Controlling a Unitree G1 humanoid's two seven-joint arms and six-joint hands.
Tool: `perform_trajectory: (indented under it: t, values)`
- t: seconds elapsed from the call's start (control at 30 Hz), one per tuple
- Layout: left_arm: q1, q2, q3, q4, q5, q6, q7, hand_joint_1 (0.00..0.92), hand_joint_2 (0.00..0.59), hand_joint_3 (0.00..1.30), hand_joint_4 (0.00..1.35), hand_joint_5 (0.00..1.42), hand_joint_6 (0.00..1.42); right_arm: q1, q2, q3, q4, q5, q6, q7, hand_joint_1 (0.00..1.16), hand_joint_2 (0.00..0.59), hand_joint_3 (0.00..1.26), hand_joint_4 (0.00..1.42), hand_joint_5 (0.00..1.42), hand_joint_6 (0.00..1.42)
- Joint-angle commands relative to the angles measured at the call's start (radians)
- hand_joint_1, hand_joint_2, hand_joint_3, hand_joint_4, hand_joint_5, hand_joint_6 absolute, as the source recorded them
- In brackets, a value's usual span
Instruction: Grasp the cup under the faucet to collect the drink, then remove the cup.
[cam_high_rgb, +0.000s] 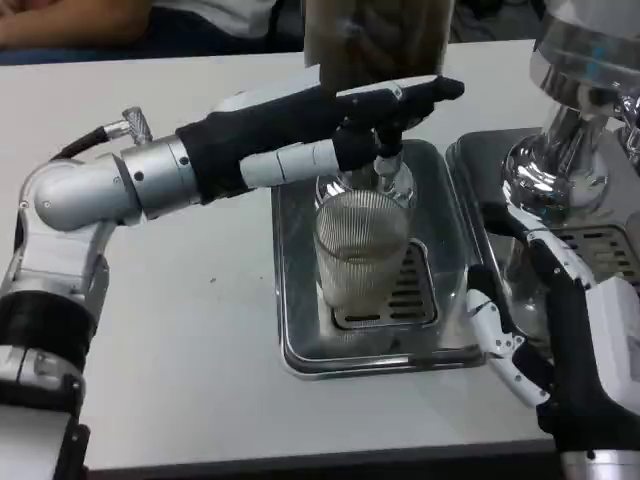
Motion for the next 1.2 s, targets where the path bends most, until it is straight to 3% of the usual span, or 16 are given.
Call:
perform_trajectory:
  t: [0.03, 0.27, 0.47, 0.77, 1.03, 1.2]
  values:
    - [0.016, 0.027, -0.042, 0.017, 0.067, -0.045, 0.01, 0.0, 0.021, 0.09, 0.0, 0.01, 0.0, -0.002, -0.004, -0.01, -0.013, 0.018, -0.008, 0.008, 0.35, 0.461, 0.28, 0.31, 0.24, 0.23]
    - [0.017, 0.036, -0.071, 0.033, 0.093, -0.099, 0.055, 0.0, 0.021, 0.09, 0.0, 0.01, 0.0, 0.004, -0.004, -0.017, -0.014, 0.06, -0.009, 0.039, 0.35, 0.461, 0.26, 0.3, 0.23, 0.23]
    - [0.023, 0.036, -0.084, 0.032, 0.1, -0.121, 0.074, 0.0, 0.018, 0.09, 0.0, 0.01, 0.0, 0.009, 0.002, -0.03, -0.011, 0.153, -0.012, 0.099, 0.33, 0.411, 0.23, 0.25, 0.21, 0.23]
    - [0.031, 0.042, -0.104, 0.037, 0.119, -0.15, 0.111, 0.0, 0.015, 0.09, 0.0, 0.01, 0.0, 0.026, -0.001, -0.047, -0.044, 0.335, 0.019, 0.28, 0.42, 0.307, 0.16, 0.16, 0.15, 0.2]
    - [0.032, 0.048, -0.114, 0.044, 0.129, -0.16, 0.133, 0.0, 0.015, 0.09, 0.0, 0.01, 0.0, 0.037, -0.012, -0.058, -0.097, 0.415, 0.096, 0.426, 0.48, 0.261, 0.01, 0.03, 0.01, 0.09]
    - [0.031, 0.049, -0.119, 0.045, 0.137, -0.167, 0.146, 0.0, 0.016, 0.09, 0.0, 0.01, 0.0, 0.028, -0.027, -0.056, -0.128, 0.417, 0.157, 0.499, 0.51, 0.252, 0.0, 0.0, 0.0, 0.02]
